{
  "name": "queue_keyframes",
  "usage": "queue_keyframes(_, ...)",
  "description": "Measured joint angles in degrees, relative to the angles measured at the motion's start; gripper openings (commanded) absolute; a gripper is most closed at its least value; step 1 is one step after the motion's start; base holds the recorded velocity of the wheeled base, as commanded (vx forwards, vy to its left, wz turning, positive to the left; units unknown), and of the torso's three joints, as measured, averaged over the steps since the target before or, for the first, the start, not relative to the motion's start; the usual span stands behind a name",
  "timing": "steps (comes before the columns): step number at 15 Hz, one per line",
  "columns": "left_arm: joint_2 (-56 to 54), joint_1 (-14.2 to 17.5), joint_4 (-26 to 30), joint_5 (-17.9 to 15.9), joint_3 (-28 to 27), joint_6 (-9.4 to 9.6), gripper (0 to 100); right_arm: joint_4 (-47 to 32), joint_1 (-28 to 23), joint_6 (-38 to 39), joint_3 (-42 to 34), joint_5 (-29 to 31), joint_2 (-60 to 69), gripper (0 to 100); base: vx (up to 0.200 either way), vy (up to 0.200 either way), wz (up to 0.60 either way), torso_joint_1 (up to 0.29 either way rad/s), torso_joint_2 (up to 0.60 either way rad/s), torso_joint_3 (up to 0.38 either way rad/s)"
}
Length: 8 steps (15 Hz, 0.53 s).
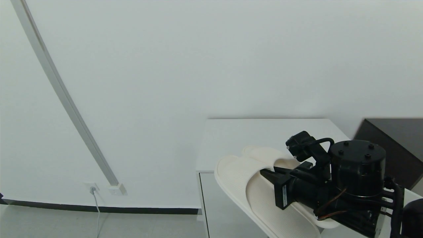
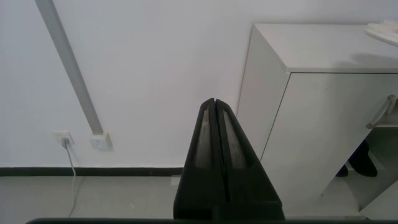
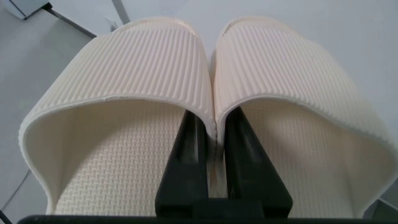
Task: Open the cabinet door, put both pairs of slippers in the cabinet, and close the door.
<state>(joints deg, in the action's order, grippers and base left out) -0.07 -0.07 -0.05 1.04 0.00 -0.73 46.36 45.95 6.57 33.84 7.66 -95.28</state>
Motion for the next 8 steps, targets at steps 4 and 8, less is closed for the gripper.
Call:
queue_keyframes(4,0.0,0.0,-0.02,0.0,0.0,-0.02,0,-0.11,0.07,0.0,0.0,-0.05,0.02,0,-0.2,0.0,0.0,-0.005,0.0,0.0)
queue_keyframes(8,0.0,0.05,0.0,0.02,0.0,-0.02,0,-0.16,0.0,0.07,-0.11,-0.11,0.05,0,-0.1,0.0,0.0,0.001,0.0,0.002)
